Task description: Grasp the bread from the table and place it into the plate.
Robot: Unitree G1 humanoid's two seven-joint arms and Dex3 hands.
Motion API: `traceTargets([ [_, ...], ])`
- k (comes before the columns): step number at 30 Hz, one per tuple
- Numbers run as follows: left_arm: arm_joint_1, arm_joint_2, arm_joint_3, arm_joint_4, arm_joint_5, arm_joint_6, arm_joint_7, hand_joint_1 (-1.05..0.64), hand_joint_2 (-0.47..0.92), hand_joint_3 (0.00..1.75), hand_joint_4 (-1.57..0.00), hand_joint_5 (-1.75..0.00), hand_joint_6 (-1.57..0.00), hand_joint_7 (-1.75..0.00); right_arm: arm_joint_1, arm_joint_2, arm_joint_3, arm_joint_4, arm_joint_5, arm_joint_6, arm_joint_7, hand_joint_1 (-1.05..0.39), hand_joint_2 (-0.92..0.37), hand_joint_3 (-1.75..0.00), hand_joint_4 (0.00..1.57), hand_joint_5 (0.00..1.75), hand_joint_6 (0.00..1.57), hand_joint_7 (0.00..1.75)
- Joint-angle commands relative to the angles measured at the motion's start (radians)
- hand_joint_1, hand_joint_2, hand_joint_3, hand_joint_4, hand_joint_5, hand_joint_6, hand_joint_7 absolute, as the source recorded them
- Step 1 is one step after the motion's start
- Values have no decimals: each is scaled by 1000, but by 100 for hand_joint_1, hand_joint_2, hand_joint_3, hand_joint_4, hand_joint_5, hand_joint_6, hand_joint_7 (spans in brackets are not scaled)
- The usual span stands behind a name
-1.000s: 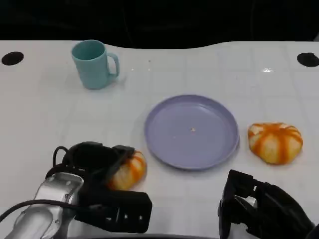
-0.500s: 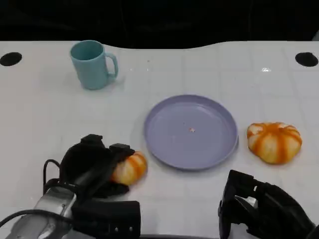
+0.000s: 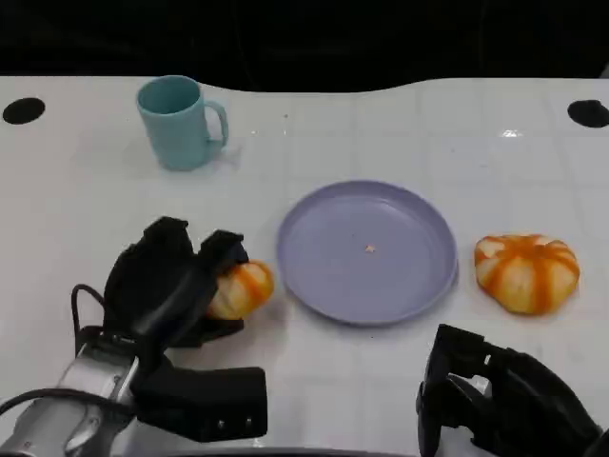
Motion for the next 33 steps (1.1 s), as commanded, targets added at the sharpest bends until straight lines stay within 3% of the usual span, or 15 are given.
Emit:
traceTargets([
  [1,-4,17,32,-64,-12,-2,39,-33,89,25,-77,-175,-61,-154,2,-15,-6,6,-7,-12,4,-51,-92,-45,59,175,40,173],
  [2,-9,14,36,-75,-17,-8,42,-34,88,28,-78,-175,-58,-161,2,-15,-6,6,-7,-11,4,-51,-92,-45,59,175,40,173],
  [6,-32,-4,36,-105,-16,-10,38,-35,72,59,-81,-175,-66,-154,3,-15,-5,7,-6,-16,9,-51,-92,-46,59,175,40,172],
  [9,-65,-35,24,-98,-12,-10,34,-35,63,74,-84,-175,-62,-165,5,-13,-5,8,-3,-13,8,-51,-92,-47,59,175,40,172],
  [14,-132,-85,-4,-58,-27,-44,4,-34,54,88,-85,-175,-68,-153,7,-13,-4,8,1,-1,7,-51,-92,-44,60,175,41,172],
  [18,-217,-150,-12,73,-86,-105,-10,-30,43,102,-89,-175,-65,-172,9,-15,2,7,-6,0,5,-53,-92,-43,61,175,41,173],
  [33,-446,-289,-64,487,-131,-141,-23,-31,45,103,-93,-175,-67,-175,3,-16,11,11,-13,-2,11,-51,-92,-43,60,175,40,174],
])
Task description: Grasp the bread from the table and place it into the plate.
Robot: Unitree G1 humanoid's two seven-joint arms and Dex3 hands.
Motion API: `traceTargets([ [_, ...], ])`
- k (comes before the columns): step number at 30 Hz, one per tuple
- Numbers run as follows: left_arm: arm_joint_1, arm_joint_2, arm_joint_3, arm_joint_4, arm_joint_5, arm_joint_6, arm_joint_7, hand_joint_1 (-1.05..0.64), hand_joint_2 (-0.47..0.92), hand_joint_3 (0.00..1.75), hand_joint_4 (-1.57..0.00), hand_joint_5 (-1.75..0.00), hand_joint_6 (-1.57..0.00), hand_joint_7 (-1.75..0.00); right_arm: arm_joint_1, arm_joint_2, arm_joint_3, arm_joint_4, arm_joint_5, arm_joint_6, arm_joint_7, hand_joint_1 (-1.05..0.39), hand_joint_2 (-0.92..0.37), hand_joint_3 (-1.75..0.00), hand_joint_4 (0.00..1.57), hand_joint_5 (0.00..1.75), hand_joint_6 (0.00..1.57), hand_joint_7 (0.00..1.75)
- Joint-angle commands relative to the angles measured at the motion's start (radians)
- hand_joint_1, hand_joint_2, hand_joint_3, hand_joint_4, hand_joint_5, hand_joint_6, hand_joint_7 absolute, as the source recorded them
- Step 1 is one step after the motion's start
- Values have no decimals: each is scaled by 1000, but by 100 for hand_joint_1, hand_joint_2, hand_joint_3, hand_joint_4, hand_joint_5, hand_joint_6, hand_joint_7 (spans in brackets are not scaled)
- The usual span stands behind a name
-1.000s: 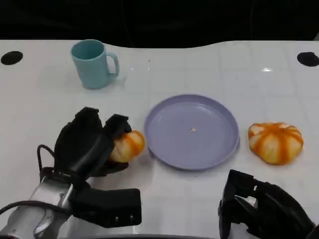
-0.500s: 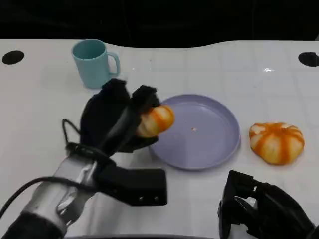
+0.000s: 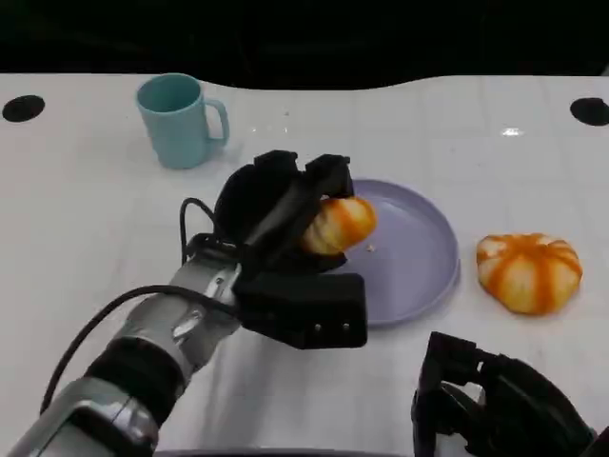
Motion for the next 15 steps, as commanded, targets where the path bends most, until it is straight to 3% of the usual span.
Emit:
traceTargets([
  [1,-67,-21,-16,82,-6,-1,9,-30,46,103,-92,-175,-67,-175,-4,-14,-9,11,5,0,10,-51,-92,-43,60,175,40,174],
  [3,-86,-31,-13,118,-21,-13,-14,-28,49,101,-89,-175,-67,-167,-9,-13,-9,12,3,4,5,-51,-92,-43,61,175,40,174],
  [4,-94,-35,-11,132,-30,-16,-32,-28,53,95,-83,-175,-70,-146,-10,-11,-9,14,2,2,5,-51,-92,-43,61,175,41,174],
  [7,-109,-38,-12,154,-46,-23,-84,-29,74,55,-67,-165,-80,-71,-18,-10,-8,27,2,-9,14,-50,-92,-45,61,175,41,174],
  [8,-112,-37,-15,156,-49,-24,-107,-31,84,38,-59,-155,-75,-43,-19,-10,-8,30,0,-13,14,-50,-92,-46,61,175,41,174],
  [9,-115,-34,-20,156,-51,-22,-132,-34,88,31,-54,-149,-68,-29,-20,-9,-8,31,-2,-14,13,-50,-92,-46,61,175,41,174],
  [10,-118,-32,-26,154,-50,-12,-163,-38,90,27,-46,-136,-59,-18,-19,-10,-8,29,-4,-14,11,-51,-92,-46,62,175,41,175],
  [11,-120,-31,-32,152,-47,-1,-184,-46,91,23,-29,-104,-45,-8,-18,-10,-8,27,-5,-13,8,-51,-92,-46,62,175,42,175],
  [13,-119,-29,-41,141,-41,29,-219,-58,92,22,-17,-66,-28,-2,-18,-8,-10,27,-2,-11,8,-51,-91,-46,62,175,42,174],
  [15,-116,-24,-51,124,-36,52,-253,-67,92,24,-8,-52,-17,0,-17,-9,-10,24,0,-7,9,-52,-91,-46,63,175,42,174],
])
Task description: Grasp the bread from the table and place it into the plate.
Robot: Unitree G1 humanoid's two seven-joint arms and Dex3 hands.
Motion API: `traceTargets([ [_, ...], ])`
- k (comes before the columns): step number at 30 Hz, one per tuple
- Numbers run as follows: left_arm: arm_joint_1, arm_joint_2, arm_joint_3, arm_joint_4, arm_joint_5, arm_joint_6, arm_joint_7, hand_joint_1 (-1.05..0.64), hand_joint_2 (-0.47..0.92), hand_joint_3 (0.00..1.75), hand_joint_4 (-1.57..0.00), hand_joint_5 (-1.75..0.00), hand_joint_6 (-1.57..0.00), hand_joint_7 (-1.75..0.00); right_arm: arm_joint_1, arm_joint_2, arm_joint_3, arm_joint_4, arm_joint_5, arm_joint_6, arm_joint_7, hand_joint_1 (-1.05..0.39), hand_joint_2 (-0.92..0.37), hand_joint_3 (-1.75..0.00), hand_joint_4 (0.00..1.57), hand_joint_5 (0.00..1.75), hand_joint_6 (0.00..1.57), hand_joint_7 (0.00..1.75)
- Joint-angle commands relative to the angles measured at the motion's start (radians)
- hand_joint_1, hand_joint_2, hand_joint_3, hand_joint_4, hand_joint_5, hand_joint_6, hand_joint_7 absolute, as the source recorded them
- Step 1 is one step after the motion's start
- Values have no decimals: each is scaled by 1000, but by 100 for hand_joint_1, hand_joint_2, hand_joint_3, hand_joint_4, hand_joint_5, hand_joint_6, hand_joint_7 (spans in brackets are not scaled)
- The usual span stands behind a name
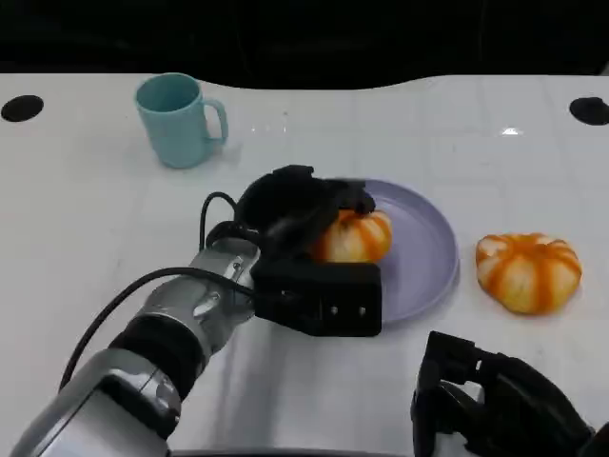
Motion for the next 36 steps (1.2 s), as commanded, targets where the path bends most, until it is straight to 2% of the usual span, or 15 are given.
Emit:
traceTargets([
  [1,-23,25,-20,-32,5,48,-78,-74,92,25,-4,-47,-12,0,-1,-11,-10,-1,3,-1,1,-52,-91,-45,63,175,42,174],
  [6,-5,52,-35,-95,9,73,-136,-92,92,34,-1,-44,-5,0,4,-15,-11,-15,6,10,1,-50,-92,-46,62,175,41,175],
  [15,77,99,4,-230,-74,54,-225,-96,92,37,-5,-48,-7,-1,5,-17,-20,-9,13,6,8,-52,-91,-44,61,175,40,174],
  [19,148,126,43,-326,-122,35,-227,-91,92,34,-9,-51,-13,-4,6,-16,-20,-7,11,-2,13,-51,-92,-43,60,175,40,173],
  [22,219,144,91,-383,-174,-42,-181,-80,92,33,-25,-58,-25,-10,10,-16,-20,-15,9,8,4,-53,-92,-42,60,175,40,173],
  [23,243,146,110,-390,-195,-88,-154,-72,92,31,-40,-66,-39,-16,12,-16,-20,-17,8,6,4,-52,-92,-42,59,175,40,173],
  [25,296,138,157,-405,-263,-157,-137,-66,92,30,-51,-72,-49,-21,16,-15,-19,-21,7,4,2,-52,-92,-42,59,175,40,173],
  [27,349,118,209,-429,-386,-195,-203,-61,92,29,-60,-94,-62,-34,19,-14,-18,-25,7,7,-2,-52,-92,-42,60,175,41,173],
  [28,376,107,236,-447,-473,-203,-268,-60,92,30,-57,-112,-59,-49,19,-13,-17,-27,5,7,-4,-52,-92,-42,61,175,41,173],
  [30,424,85,281,-491,-630,-186,-392,-57,92,30,-57,-152,-53,-91,20,-14,-16,-28,6,7,-3,-52,-92,-42,61,175,42,173],
  [31,456,76,302,-531,-707,-154,-451,-57,92,29,-59,-161,-53,-105,21,-14,-15,-29,7,6,-1,-52,-92,-42,61,175,41,172],
  [32,483,72,318,-567,-769,-125,-501,-60,92,30,-62,-169,-55,-125,22,-14,-15,-30,9,5,0,-52,-92,-42,61,175,41,172],
  [36,599,95,360,-729,-920,-20,-641,-62,92,35,-71,-174,-55,-153,26,-12,-13,-37,11,12,-2,-52,-92,-42,61,175,42,172],
])
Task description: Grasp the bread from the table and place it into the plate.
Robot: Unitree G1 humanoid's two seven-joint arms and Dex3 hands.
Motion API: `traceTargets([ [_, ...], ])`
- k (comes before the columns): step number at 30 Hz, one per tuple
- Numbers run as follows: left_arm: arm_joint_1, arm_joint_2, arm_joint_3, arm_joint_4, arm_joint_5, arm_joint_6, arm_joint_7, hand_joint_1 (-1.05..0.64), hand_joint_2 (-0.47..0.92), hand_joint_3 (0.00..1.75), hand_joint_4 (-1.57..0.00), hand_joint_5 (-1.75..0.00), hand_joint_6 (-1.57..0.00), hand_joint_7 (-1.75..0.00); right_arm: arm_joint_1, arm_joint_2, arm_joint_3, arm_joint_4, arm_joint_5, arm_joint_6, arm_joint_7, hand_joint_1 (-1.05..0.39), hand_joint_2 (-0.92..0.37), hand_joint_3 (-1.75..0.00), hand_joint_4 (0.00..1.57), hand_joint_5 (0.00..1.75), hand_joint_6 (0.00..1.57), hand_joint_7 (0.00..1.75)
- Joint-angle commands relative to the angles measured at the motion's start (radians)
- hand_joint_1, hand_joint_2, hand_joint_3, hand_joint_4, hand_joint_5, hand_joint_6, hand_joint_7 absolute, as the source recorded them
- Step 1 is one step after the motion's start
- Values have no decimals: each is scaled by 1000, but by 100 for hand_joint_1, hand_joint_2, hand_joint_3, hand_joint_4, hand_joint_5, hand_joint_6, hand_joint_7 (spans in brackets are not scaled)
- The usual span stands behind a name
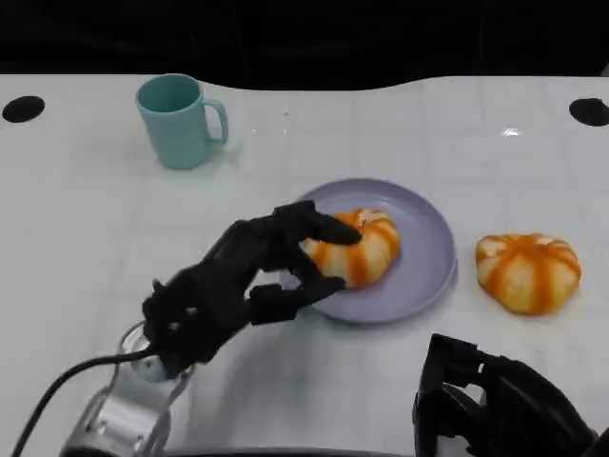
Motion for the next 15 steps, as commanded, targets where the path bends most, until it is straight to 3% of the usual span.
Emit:
traceTargets([
  [1,118,39,51,-169,-137,104,-130,-62,92,37,-72,-174,-54,-159,11,-10,-9,-18,7,4,-3,-53,-92,-42,61,175,42,172],
  [4,210,67,78,-284,-214,203,-195,-64,92,39,-73,-175,-51,-171,15,-13,-5,-31,1,14,-12,-55,-92,-40,62,175,42,173],
  [9,314,108,109,-404,-273,313,-250,-67,92,39,-73,-175,-53,-175,19,-15,-4,-42,-1,16,-15,-54,-92,-40,62,175,42,173],
  [15,409,83,122,-438,-336,328,-307,-66,92,34,-80,-175,-63,-175,13,-18,-8,-26,0,0,-4,-52,-92,-41,62,175,42,173],
])
